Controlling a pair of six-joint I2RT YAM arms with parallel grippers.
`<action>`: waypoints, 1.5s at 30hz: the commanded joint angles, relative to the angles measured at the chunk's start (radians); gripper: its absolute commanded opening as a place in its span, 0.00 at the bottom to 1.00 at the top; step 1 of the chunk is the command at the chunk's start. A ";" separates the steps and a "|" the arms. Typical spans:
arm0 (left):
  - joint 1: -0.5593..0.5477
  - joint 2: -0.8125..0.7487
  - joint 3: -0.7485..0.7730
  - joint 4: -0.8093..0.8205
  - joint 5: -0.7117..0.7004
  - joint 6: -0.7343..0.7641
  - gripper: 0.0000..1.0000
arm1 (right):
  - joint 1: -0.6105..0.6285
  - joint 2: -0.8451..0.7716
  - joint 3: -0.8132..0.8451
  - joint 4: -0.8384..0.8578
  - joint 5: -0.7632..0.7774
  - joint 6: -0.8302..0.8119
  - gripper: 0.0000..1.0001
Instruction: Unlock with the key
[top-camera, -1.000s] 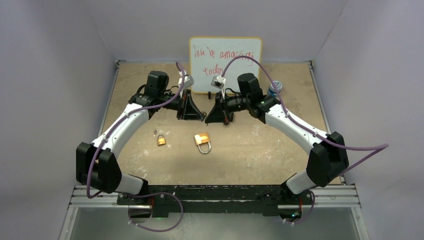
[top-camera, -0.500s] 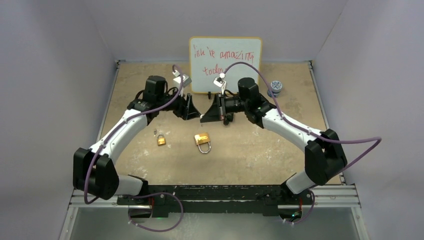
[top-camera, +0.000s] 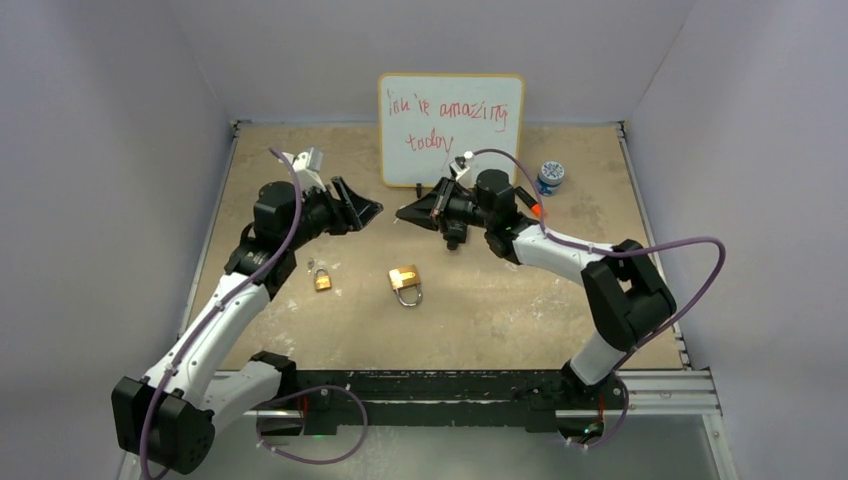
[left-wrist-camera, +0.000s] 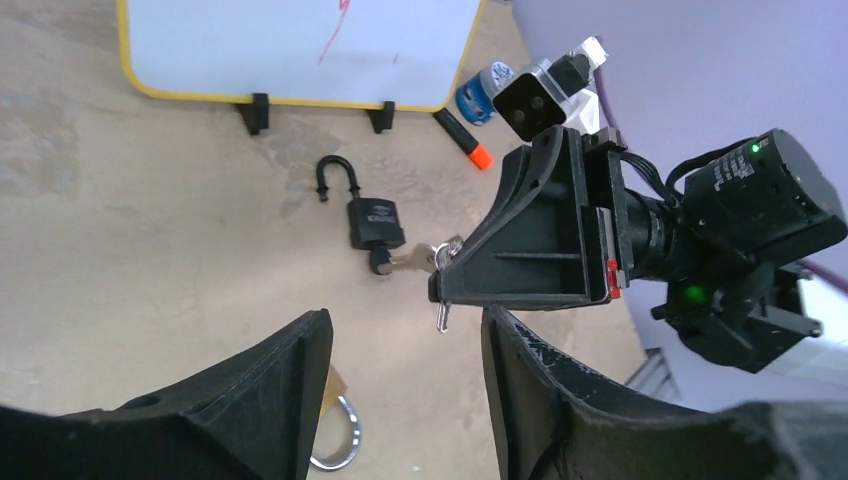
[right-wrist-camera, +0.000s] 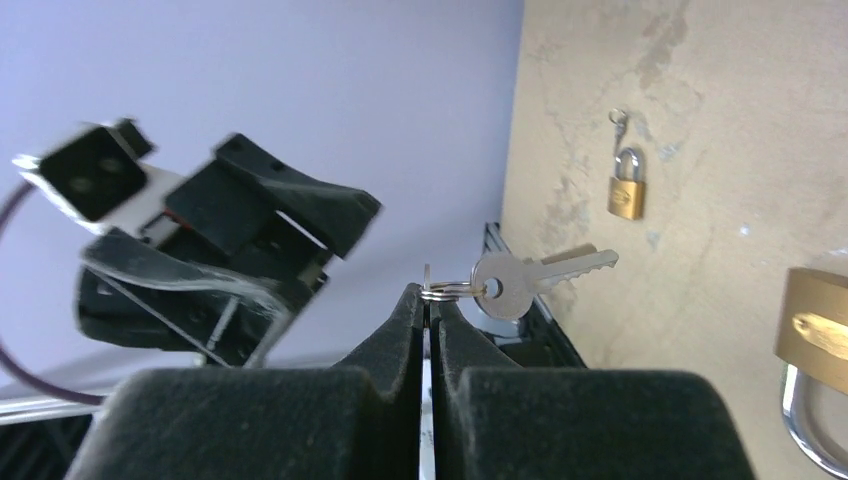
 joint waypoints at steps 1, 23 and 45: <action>0.004 -0.002 -0.055 0.118 0.047 -0.264 0.57 | -0.002 0.014 0.058 0.183 0.058 0.166 0.00; 0.004 0.088 -0.235 0.722 0.133 -0.807 0.32 | -0.001 0.096 0.064 0.441 0.019 0.362 0.00; 0.008 0.122 -0.223 0.734 0.119 -0.770 0.07 | -0.001 0.119 0.048 0.538 -0.020 0.373 0.00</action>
